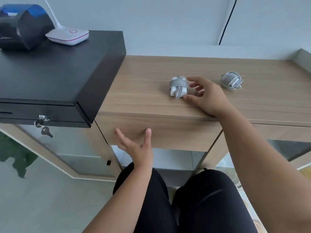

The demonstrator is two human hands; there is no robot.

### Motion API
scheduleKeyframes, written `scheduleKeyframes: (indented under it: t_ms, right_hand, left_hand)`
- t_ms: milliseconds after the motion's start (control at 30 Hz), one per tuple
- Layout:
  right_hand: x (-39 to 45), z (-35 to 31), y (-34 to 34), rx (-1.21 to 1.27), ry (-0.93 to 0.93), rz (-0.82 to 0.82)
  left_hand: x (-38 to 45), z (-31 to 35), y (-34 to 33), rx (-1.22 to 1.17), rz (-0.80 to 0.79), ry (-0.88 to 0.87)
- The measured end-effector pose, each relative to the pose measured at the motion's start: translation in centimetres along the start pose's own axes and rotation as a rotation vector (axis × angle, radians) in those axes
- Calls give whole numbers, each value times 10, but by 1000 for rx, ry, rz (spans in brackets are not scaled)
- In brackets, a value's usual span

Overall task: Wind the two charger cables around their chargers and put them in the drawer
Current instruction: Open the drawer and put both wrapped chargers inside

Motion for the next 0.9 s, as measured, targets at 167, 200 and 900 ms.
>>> scheduleKeyframes:
  t_ms: [167,200,900]
  right_hand:
    - [0,-1,0,0,-14,-16]
    - [-1,-1,0,4,-16,-16]
    - [-4,-4,2,-50,35,35]
  left_hand:
    - [6,-32,-13,-421,-82,425]
    - [6,-33,-15,-507,-122,445]
    - [-18,-21,51,86,6,101]
Point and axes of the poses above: each hand's wrist, its own x-axis towards the middle knuckle, its own y-axis out of the back of the hand, z = x × y, the point moved 4 cm from there along x, towards the middle knuckle, and after that the axes turned 11 degrees about -z, right-handed, at the moved point
